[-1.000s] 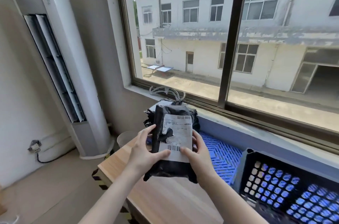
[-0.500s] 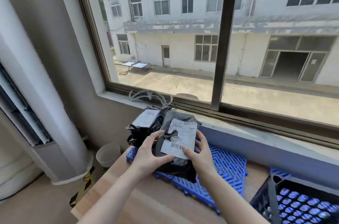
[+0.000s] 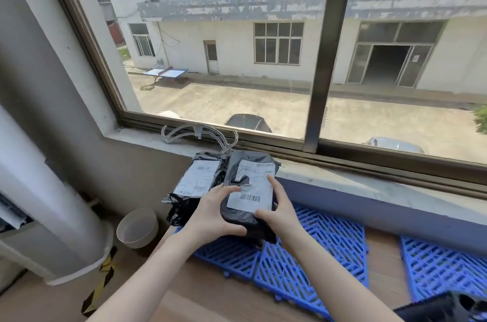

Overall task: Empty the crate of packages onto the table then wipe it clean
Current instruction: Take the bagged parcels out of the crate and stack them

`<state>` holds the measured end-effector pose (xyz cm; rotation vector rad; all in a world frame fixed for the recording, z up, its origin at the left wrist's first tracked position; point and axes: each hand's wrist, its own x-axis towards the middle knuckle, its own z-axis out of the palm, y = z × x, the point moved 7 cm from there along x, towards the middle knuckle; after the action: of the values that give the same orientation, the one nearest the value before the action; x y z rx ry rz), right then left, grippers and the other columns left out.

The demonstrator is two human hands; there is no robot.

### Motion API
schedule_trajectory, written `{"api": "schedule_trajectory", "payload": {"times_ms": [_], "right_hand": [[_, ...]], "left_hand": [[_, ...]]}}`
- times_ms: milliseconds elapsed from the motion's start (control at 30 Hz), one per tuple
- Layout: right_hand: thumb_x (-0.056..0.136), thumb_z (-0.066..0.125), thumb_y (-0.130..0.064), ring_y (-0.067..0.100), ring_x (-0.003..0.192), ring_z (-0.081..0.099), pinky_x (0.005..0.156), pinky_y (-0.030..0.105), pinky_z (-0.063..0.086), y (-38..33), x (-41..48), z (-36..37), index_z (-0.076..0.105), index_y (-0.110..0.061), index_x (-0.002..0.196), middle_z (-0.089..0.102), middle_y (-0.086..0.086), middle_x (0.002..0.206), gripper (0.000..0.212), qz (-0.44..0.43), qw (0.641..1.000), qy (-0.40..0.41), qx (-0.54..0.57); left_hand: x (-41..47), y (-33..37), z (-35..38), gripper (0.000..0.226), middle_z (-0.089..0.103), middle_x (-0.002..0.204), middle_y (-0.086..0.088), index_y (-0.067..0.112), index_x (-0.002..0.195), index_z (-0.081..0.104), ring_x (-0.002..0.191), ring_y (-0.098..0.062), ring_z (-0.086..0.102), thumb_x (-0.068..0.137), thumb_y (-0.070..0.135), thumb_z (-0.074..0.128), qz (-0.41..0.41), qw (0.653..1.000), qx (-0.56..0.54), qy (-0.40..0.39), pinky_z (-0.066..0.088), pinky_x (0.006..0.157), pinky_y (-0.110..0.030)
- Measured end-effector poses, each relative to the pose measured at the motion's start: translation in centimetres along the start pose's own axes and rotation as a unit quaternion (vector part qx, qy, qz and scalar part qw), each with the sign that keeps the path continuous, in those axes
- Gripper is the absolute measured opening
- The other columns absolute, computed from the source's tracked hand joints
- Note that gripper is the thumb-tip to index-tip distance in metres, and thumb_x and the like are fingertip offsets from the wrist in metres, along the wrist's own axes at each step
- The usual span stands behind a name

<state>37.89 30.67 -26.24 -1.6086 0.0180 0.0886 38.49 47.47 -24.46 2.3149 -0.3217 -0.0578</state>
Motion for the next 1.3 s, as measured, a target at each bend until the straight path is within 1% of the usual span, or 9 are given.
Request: {"api": "schedule_trajectory", "payload": {"times_ms": [200,333,500,800,900,967,1067,1167,1300], "right_hand": [[0.073,0.065,0.001,0.011,0.113,0.054,0.089,0.031,0.053,1.6,4.6,1.8,0.039,-0.038,0.137,0.047,-0.006,0.134,0.079,0.033,0.998,0.037,-0.038],[0.072,0.067,0.0,0.011,0.115,0.053,0.09,0.034,0.054,2.9,6.8,2.3,0.038,-0.038,0.138,0.046,-0.006,0.135,0.081,0.049,0.996,0.046,-0.051],[0.072,0.064,0.003,0.003,0.106,0.055,0.079,0.026,0.055,4.4,7.8,3.1,0.038,-0.037,0.138,0.049,-0.009,0.13,0.081,0.067,0.994,0.06,-0.056],[0.072,0.064,0.003,0.01,0.107,0.054,0.066,0.02,0.051,5.6,7.8,3.0,0.038,-0.035,0.139,0.047,-0.005,0.132,0.081,0.078,0.991,0.094,-0.057],[0.072,0.068,-0.001,0.013,0.117,0.05,0.081,0.029,0.054,5.6,7.7,3.0,0.038,-0.036,0.139,0.044,-0.006,0.137,0.082,0.073,0.99,0.104,-0.068],[0.074,0.07,-0.003,0.01,0.122,0.045,0.09,0.03,0.05,5.5,7.6,2.9,0.037,-0.036,0.141,0.043,-0.01,0.138,0.082,0.07,0.989,0.11,-0.069],[0.076,0.071,-0.006,0.009,0.123,0.041,0.098,0.032,0.043,5.4,7.5,2.7,0.034,-0.034,0.144,0.04,-0.009,0.14,0.081,0.058,0.987,0.119,-0.091],[0.078,0.071,-0.009,0.008,0.121,0.039,0.106,0.039,0.039,5.6,7.3,3.0,0.032,-0.034,0.144,0.037,-0.01,0.135,0.081,0.064,0.984,0.119,-0.112],[0.081,0.068,-0.009,0.007,0.119,0.037,0.104,0.03,0.036,5.6,7.1,3.7,0.031,-0.03,0.146,0.035,-0.009,0.129,0.078,0.058,0.981,0.113,-0.145]], "left_hand": [[4.6,-4.3,-0.1,0.082,0.049,0.137,0.005,0.065,0.113,0.04,0.136,-0.017,0.038,0.045,0.052,0.082,0.001,1.0,0.001,-0.009,0.036,0.11,-0.042],[6.3,-6.3,0.0,0.085,0.036,0.15,-0.003,0.048,0.127,0.044,0.147,-0.016,0.02,0.052,0.045,0.084,-0.015,1.0,-0.006,-0.021,0.029,0.114,-0.032],[7.2,-8.1,1.1,0.085,0.009,0.162,-0.002,0.043,0.135,0.04,0.149,-0.015,0.011,0.064,0.034,0.085,-0.018,0.998,0.013,-0.064,0.026,0.111,-0.03],[7.5,-8.7,1.3,0.081,0.013,0.161,0.003,0.045,0.137,0.038,0.149,-0.012,0.012,0.069,0.046,0.081,0.015,0.994,0.029,-0.1,0.027,0.115,-0.034],[7.3,-8.6,0.0,0.07,0.028,0.156,0.007,0.041,0.136,0.044,0.145,-0.008,0.023,0.073,0.064,0.067,0.033,0.997,0.018,-0.06,0.027,0.113,-0.029],[7.5,-8.9,-1.8,0.068,0.042,0.148,0.009,0.034,0.134,0.05,0.138,-0.008,0.033,0.077,0.071,0.047,0.04,0.999,0.034,0.013,0.028,0.11,-0.025],[8.2,-10.8,-4.8,0.066,0.047,0.145,-0.003,0.027,0.138,0.051,0.135,-0.023,0.035,0.083,0.064,0.045,-0.003,0.985,0.122,0.123,0.03,0.11,-0.036],[8.5,-14.8,-5.1,0.077,0.024,0.156,-0.007,0.039,0.15,0.028,0.143,-0.029,0.017,0.083,0.068,0.054,-0.132,0.961,0.24,0.035,0.022,0.114,-0.045],[7.9,-16.8,-3.9,0.081,0.009,0.16,-0.007,0.043,0.151,0.018,0.146,-0.029,0.009,0.083,0.072,0.051,-0.138,0.959,0.236,-0.077,0.028,0.113,-0.047]]}}
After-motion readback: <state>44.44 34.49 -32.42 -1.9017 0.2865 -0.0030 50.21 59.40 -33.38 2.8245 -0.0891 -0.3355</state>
